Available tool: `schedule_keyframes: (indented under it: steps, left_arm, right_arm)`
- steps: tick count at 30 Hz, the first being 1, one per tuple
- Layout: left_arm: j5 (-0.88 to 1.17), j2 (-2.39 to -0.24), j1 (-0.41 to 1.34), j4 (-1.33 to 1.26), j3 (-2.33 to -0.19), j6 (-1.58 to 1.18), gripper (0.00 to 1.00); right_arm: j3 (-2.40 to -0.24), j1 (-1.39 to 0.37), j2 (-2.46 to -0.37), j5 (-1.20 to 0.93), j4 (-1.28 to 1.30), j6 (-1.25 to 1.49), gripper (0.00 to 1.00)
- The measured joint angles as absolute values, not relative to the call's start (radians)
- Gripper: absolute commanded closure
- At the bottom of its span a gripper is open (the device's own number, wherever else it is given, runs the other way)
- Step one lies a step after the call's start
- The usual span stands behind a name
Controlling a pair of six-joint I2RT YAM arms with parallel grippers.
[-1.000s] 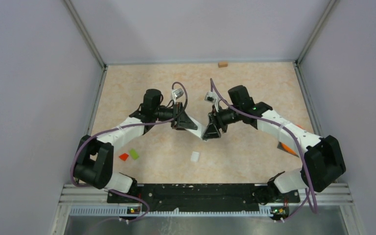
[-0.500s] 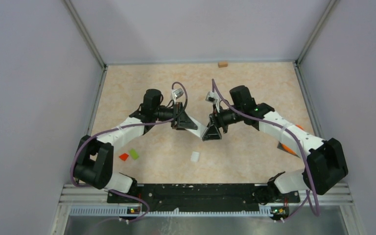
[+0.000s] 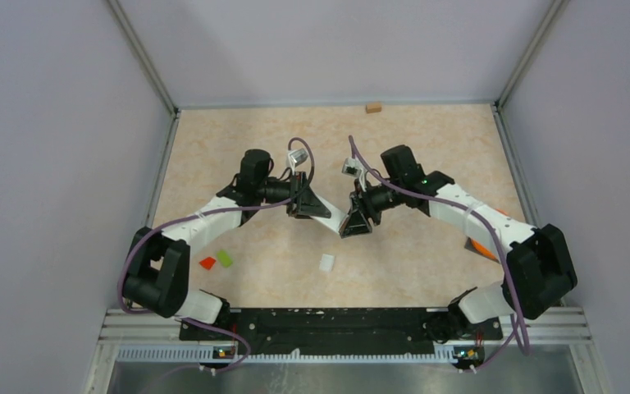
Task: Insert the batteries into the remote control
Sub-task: Load the battery into the remote control.
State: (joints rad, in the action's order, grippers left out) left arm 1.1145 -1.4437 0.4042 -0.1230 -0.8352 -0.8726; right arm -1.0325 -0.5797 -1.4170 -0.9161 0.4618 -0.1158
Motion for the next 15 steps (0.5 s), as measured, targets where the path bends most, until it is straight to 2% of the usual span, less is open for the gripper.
schedule_keyframes:
  steps: [5,8,10,15]
  left_arm:
    - [1.114,-1.441,0.404,-0.123,-0.835,-0.87,1.0]
    - [1.118,-1.438,0.404,-0.12,-0.835,-0.869,1.0]
    - [1.121,-1.435,0.404,-0.119,-0.835,-0.868,1.0]
    - [1.139,-1.426,0.403,-0.119,-0.835,-0.868,1.0]
  right_arm:
    - [-1.036,-0.579,-1.419,-0.917,0.464,-0.112,0.66]
    - [-1.037,-0.579,-1.419,-0.926,0.465,-0.112,0.69]
    - [-1.037,-0.578,-1.419,-0.935,0.465,-0.112,0.76]
    - [-1.05,-0.577,-1.421,-0.957,0.48,-0.113,0.75]
